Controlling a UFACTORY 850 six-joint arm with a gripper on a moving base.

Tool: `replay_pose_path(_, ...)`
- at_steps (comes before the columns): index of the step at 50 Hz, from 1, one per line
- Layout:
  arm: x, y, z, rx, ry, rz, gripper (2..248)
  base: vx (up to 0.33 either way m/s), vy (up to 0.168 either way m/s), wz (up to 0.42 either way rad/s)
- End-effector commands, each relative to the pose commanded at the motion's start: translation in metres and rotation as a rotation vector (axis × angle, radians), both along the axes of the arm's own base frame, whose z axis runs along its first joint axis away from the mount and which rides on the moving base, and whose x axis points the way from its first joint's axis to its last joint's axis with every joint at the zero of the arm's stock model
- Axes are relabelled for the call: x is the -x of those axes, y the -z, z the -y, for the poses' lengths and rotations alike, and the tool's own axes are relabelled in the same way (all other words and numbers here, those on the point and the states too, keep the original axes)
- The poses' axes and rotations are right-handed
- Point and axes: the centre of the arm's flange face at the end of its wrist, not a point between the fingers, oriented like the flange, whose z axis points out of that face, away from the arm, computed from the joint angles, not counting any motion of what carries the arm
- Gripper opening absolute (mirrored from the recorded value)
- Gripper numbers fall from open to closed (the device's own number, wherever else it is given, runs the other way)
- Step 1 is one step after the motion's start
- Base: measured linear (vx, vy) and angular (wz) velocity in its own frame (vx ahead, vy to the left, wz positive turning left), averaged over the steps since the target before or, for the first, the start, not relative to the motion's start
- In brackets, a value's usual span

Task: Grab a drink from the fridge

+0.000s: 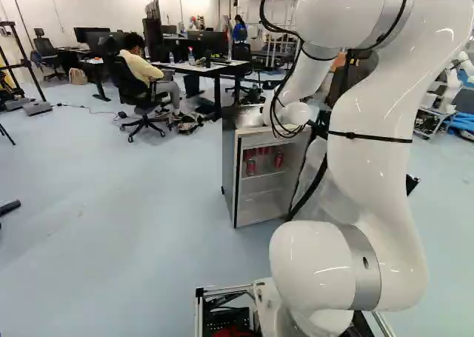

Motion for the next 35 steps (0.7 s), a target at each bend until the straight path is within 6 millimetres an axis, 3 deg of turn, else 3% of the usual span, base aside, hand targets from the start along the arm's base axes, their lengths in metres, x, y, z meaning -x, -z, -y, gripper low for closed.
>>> replay_pose_path(35,-0.0004,0.0035,0.0001,-0.001,0.0,-0.006,100,0.0,0.0,0.0)
